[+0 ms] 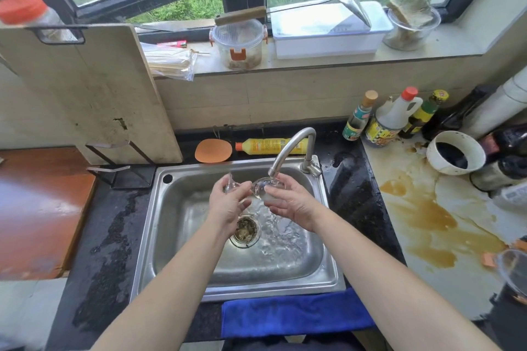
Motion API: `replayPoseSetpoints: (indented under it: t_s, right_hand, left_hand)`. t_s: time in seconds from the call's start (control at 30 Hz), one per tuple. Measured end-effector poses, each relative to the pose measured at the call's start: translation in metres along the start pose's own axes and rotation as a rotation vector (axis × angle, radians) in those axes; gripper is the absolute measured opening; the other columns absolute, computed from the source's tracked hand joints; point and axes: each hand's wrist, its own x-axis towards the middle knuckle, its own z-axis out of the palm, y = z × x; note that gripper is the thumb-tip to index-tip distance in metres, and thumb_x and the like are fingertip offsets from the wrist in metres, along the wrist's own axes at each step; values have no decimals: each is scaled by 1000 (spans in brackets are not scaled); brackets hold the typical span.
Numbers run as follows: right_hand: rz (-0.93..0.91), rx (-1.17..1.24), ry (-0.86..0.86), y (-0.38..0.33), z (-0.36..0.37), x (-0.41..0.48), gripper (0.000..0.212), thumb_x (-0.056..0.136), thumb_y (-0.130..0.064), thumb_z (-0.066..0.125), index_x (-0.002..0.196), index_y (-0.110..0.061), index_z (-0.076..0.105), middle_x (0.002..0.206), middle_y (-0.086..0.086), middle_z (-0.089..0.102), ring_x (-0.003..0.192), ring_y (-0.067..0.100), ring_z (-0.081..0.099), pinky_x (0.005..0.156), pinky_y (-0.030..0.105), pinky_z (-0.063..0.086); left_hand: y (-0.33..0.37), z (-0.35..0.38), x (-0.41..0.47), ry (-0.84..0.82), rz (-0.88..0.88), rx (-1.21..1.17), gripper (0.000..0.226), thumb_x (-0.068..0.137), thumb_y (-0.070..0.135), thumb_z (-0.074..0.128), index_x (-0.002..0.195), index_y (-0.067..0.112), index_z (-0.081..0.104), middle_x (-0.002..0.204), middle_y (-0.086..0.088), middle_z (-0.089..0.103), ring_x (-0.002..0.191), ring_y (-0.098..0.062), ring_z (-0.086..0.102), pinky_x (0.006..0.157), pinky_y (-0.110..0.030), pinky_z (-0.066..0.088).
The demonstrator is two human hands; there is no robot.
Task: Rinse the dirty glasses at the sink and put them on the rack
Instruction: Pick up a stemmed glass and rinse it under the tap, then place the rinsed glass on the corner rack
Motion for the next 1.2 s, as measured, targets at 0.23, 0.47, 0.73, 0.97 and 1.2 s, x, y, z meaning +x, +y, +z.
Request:
replayPoseSetpoints:
  t_s: [0.23, 0.47, 0.73, 0.97, 1.2]
  right_hand:
    - [1, -75, 26, 1, 7, -1, 41, 94, -37, 70, 131, -25, 57, 121, -3, 67, 93, 21, 69, 72, 23, 54]
    - [-83, -246, 40, 4, 6, 5, 70, 83, -21, 84, 141, -30, 45, 131, 3, 58, 96, 16, 66, 79, 30, 51]
    - [42, -202, 51, 3, 17, 8, 65, 83, -65, 69, 135, -29, 54, 121, 11, 64, 65, 9, 47, 60, 21, 45]
    - [157, -202, 82, 11, 28, 11, 45, 94, -63, 59, 129, -36, 54, 114, 14, 64, 81, 19, 63, 73, 28, 57]
    - [65, -561, 245, 29, 41, 11, 71, 100, -57, 52, 159, -25, 30, 162, 2, 35, 141, 26, 44, 113, 46, 42]
  left_hand:
    - [4, -12, 3, 17, 127, 140, 63, 83, -2, 77, 136, 20, 51, 117, -14, 62, 95, -23, 65, 71, -30, 56]
    - [11, -22, 3, -6, 200, 300, 55, 86, 11, 78, 136, 21, 56, 113, -10, 60, 99, -19, 62, 76, -30, 56]
    - [13, -23, 2, -13, 88, 131, 58, 83, 5, 78, 135, 7, 52, 110, -10, 71, 92, -20, 67, 76, -35, 54]
    - [13, -21, -8, 5, 176, 131, 54, 83, -2, 77, 124, 13, 47, 111, -19, 72, 99, -27, 72, 78, -37, 60]
    - [27, -41, -14, 63, 547, 627, 45, 89, 17, 75, 129, 26, 56, 114, 10, 67, 98, -9, 66, 93, -33, 54]
